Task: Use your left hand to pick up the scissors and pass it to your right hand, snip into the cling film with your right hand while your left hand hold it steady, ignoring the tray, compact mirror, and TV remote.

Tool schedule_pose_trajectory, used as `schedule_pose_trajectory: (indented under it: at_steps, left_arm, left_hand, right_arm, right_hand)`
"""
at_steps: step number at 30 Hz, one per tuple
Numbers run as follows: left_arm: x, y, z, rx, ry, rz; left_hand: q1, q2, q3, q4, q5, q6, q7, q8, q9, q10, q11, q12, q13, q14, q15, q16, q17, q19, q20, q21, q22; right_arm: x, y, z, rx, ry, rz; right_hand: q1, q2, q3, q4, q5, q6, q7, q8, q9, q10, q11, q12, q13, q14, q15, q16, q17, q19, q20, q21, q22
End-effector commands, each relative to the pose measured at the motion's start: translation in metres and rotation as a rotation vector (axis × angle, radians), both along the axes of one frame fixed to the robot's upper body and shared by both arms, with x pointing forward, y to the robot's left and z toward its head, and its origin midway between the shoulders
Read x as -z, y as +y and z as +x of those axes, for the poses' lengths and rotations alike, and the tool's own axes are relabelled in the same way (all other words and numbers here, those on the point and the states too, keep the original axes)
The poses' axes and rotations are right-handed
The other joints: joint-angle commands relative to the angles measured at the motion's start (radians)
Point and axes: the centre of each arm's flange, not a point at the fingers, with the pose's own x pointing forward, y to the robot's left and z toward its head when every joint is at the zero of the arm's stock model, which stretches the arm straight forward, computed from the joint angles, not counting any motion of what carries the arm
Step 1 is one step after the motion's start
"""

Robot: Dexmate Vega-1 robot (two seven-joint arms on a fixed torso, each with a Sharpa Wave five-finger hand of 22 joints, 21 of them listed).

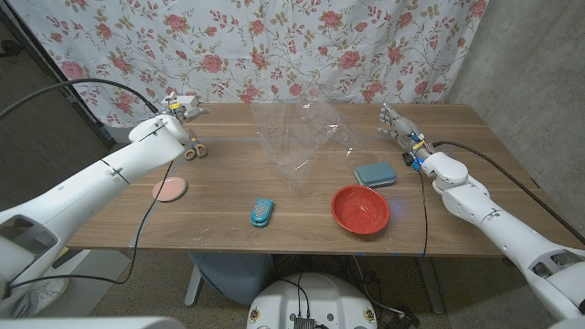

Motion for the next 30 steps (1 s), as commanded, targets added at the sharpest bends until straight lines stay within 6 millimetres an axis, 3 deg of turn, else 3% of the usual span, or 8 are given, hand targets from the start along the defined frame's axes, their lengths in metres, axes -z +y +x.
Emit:
schedule_pose_trajectory:
  at_steps: [1,12,16,24,27,30]
  left_arm:
    - [0.002,0.004,0.004,-0.038,0.025,-0.027]
    - [0.001,0.007,0.011,-0.054,0.066,-0.076]
    - [0.001,0.008,0.015,-0.05,0.117,-0.067]
    - [0.001,0.006,0.02,-0.066,0.125,-0.083]
    - [0.001,0.005,0.021,-0.077,0.123,-0.09]
    - [0.001,0.005,0.022,-0.08,0.116,-0.109]
  left_hand:
    - [-0.008,0.003,-0.001,0.001,0.004,0.011,0.009,0.009,0.004,0.019,0.006,0.012,0.004,0.016,0.002,0.008,0.004,0.014,-0.003,0.01,0.002]
    - [-0.009,0.003,-0.001,0.0,0.005,0.026,0.022,0.014,0.007,0.03,0.014,0.016,0.009,0.021,0.022,0.007,0.005,-0.011,0.001,-0.002,0.002]
    - [-0.011,0.0,-0.003,-0.001,0.005,-0.003,0.022,0.003,0.009,0.004,0.02,0.005,0.013,-0.009,0.04,-0.007,0.006,-0.033,0.006,-0.012,0.002]
    - [-0.017,-0.003,-0.007,0.001,0.005,0.004,0.029,0.006,0.01,0.006,0.024,0.005,0.015,-0.01,0.041,-0.008,0.007,-0.037,0.009,-0.014,0.002]
    - [-0.012,0.002,-0.003,-0.001,0.007,0.005,0.029,0.007,0.011,0.01,0.022,0.007,0.018,-0.029,0.046,-0.015,0.007,-0.079,0.031,-0.032,0.002]
    - [-0.006,0.006,0.0,-0.004,0.008,0.005,0.034,0.007,0.012,0.011,0.022,0.006,0.019,-0.046,0.053,-0.022,0.007,-0.095,0.036,-0.039,0.002]
  right_arm:
    - [0.001,0.001,0.001,0.0,0.004,0.006]
    - [0.002,0.0,0.001,0.003,0.003,0.001]
    - [0.003,0.0,0.001,0.005,0.005,0.01]
    - [0.004,-0.003,0.003,0.003,-0.003,0.014]
    - [0.003,-0.004,0.003,0.005,-0.002,0.02]
    - [0.004,-0.005,0.003,0.005,-0.003,0.02]
  right_hand:
    - [0.001,0.012,-0.004,-0.001,-0.003,-0.007,0.001,0.004,0.004,-0.006,0.006,0.006,0.003,-0.005,0.0,0.007,0.001,-0.001,0.006,0.005,0.001]
    - [-0.001,0.012,-0.004,-0.001,-0.003,-0.007,0.0,0.004,0.004,-0.006,0.006,0.007,0.001,-0.006,0.0,0.007,0.001,-0.001,0.005,0.005,0.001]
    - [-0.001,0.012,-0.004,-0.001,-0.004,-0.006,0.001,0.005,0.004,-0.006,0.006,0.007,0.001,-0.006,0.0,0.007,0.001,-0.001,0.005,0.005,0.001]
    - [0.002,0.012,-0.004,-0.003,-0.003,-0.006,0.001,0.005,0.004,-0.007,0.007,0.007,0.0,-0.006,0.001,0.007,0.0,-0.001,0.005,0.005,0.001]
    - [0.002,0.012,-0.004,-0.004,-0.004,-0.006,0.0,0.005,0.003,-0.008,0.006,0.006,0.0,-0.006,0.001,0.007,0.0,-0.002,0.006,0.005,0.001]
    - [0.003,0.011,-0.004,-0.004,-0.004,-0.006,0.0,0.005,0.003,-0.007,0.007,0.007,-0.001,-0.006,0.001,0.007,-0.001,-0.002,0.006,0.005,0.001]
